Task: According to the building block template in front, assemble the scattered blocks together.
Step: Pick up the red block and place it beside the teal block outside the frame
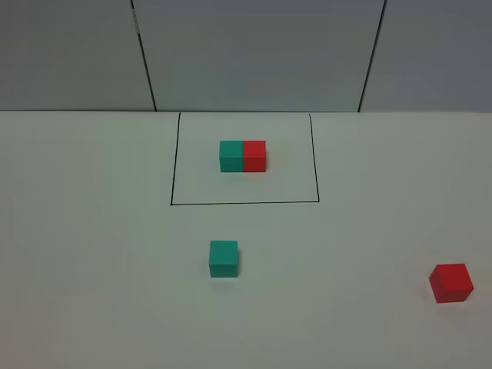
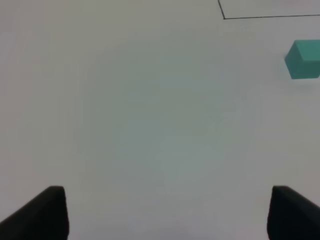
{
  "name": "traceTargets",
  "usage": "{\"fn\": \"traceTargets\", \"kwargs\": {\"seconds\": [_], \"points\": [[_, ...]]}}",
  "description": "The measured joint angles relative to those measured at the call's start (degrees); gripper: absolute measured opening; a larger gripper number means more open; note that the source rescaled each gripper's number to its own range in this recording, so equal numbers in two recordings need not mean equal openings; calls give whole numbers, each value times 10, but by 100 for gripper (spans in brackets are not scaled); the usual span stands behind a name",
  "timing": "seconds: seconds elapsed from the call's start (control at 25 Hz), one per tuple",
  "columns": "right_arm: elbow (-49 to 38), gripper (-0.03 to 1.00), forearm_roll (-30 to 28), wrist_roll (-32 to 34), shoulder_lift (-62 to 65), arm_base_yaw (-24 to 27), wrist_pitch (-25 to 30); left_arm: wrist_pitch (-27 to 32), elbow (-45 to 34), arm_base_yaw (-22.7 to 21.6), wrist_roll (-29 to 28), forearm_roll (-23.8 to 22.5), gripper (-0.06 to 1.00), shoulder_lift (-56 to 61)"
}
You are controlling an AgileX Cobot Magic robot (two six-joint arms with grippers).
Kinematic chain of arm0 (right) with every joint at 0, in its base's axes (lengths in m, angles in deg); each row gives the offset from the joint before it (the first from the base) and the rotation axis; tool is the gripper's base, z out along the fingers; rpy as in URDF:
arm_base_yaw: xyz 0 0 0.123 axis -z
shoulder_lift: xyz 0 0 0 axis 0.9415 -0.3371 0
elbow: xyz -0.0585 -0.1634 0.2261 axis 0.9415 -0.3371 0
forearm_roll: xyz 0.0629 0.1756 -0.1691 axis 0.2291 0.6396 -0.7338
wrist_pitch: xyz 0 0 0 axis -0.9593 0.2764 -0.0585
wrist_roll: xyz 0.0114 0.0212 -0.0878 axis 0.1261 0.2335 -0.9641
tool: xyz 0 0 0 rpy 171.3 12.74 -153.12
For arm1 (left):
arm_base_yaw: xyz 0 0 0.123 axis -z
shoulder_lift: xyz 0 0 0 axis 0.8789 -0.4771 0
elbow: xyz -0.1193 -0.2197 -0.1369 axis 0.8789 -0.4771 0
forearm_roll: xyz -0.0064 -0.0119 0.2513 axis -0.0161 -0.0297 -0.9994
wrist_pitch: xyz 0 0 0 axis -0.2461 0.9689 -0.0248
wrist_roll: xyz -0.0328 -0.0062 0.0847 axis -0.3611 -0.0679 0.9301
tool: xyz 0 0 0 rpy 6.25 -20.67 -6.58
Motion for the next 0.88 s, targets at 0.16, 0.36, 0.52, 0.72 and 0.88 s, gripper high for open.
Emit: {"fn": "traceTargets", "kwargs": {"seconds": [0.16, 0.36, 0.52, 0.72, 0.88], "points": [[0, 58, 0, 0, 0, 0, 0, 0, 0, 10, 0, 0, 81, 0], [0, 58, 0, -1, 0, 0, 0, 0, 0, 11, 0, 0, 81, 0], [0, 58, 0, -1, 0, 0, 0, 0, 0, 11, 0, 0, 81, 0], [0, 58, 0, 0, 0, 0, 0, 0, 0, 11, -1, 0, 81, 0], [0, 58, 0, 0, 0, 0, 0, 0, 0, 11, -1, 0, 81, 0]]}}
